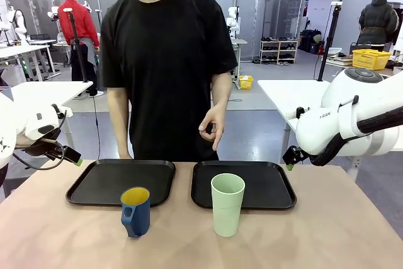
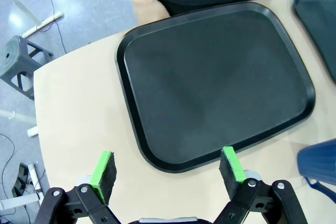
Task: Sort and store the cups by type.
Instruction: Pick up the Reusable plastic cup.
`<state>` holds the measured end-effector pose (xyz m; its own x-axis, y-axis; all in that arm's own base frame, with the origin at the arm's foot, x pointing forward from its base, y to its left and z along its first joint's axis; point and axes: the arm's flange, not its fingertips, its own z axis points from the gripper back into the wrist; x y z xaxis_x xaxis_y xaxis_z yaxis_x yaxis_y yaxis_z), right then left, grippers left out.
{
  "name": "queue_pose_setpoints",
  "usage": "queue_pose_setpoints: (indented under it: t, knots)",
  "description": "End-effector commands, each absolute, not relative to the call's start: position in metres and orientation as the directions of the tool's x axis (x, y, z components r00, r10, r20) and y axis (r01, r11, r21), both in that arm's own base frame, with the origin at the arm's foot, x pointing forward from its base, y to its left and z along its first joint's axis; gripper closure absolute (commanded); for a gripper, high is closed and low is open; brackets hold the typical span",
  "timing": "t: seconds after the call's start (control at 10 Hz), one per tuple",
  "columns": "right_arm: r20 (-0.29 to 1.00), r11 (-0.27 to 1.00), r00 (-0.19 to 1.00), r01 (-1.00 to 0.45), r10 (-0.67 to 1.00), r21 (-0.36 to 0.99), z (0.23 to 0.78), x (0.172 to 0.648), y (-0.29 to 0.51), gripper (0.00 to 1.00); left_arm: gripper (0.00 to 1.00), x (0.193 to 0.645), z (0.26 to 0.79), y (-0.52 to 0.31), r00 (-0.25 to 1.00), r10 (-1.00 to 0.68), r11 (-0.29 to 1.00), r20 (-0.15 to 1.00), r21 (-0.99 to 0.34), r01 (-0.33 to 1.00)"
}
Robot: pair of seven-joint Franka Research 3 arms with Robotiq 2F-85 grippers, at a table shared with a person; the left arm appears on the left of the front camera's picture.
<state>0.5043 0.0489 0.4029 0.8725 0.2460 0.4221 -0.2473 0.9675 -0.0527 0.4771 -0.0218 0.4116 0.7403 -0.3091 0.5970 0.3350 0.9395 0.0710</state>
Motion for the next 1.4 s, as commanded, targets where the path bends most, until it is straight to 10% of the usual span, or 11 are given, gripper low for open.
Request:
queue_pose_setpoints:
  t: [0.0,0.3,0.7,1.3]
  knots:
    - [0.431,0.970,0.871,-0.241,0.237,-0.045,0.402,0.506,0.049,0.00,0.00,0.475,0.414,-0.022,0.737,-0.308,0.939,0.602,0.069,0.336]
    - [0.353,0.858,0.783,-0.448,0.513,-0.251,0.421,0.492,0.054,0.00,0.00,0.475,0.414,-0.022,0.737,-0.308,0.939,0.602,0.069,0.336]
    - [0.112,0.365,0.372,-0.730,0.921,-0.577,0.458,0.463,0.056,0.00,0.00,0.475,0.414,-0.022,0.737,-0.308,0.939,0.602,0.069,0.336]
    - [0.051,0.004,-0.017,-0.925,0.999,-0.380,0.448,0.441,0.059,0.00,0.00,0.475,0.414,-0.022,0.737,-0.308,0.939,0.602,0.069,0.336]
